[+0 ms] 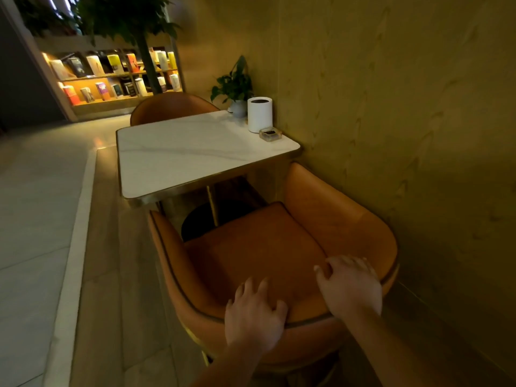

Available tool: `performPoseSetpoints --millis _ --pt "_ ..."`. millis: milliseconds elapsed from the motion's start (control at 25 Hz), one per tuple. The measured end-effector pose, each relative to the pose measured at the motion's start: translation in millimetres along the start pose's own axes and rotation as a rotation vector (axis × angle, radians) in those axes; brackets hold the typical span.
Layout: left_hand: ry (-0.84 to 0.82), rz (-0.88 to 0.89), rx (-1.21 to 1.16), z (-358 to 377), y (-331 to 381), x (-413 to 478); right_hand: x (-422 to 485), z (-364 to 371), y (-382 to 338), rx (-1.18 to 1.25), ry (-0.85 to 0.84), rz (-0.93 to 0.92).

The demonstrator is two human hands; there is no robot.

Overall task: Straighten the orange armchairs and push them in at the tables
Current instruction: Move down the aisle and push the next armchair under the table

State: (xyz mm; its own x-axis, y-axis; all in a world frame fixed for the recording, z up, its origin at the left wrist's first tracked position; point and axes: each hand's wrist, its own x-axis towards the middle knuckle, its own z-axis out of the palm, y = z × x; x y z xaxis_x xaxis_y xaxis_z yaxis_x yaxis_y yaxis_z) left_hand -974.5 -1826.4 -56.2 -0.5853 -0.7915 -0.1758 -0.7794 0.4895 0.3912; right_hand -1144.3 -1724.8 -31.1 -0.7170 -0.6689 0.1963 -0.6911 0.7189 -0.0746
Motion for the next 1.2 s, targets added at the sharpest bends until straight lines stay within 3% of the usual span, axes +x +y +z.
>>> performPoseSetpoints --millis 360,920,1080,1200 --pt "0.105 0.063 -0.082 -6.1 8.2 54.3 57.9 14.6 -2.0 -0.052 -0.032 -0.018" --pt "0.004 0.017 -0.042 -21.3 22.2 78.6 89.4 14.7 -3.6 0.041 -0.046 0.024" --pt "-0.069 -0.005 -0.002 -20.9 24.1 81.2 96.8 15.4 -3.6 0.015 -0.197 0.065" --pt "-0.177 -0.031 -0.005 -22.2 25.6 88.3 101.9 14.2 -5.4 -0.121 -0.377 -0.01"
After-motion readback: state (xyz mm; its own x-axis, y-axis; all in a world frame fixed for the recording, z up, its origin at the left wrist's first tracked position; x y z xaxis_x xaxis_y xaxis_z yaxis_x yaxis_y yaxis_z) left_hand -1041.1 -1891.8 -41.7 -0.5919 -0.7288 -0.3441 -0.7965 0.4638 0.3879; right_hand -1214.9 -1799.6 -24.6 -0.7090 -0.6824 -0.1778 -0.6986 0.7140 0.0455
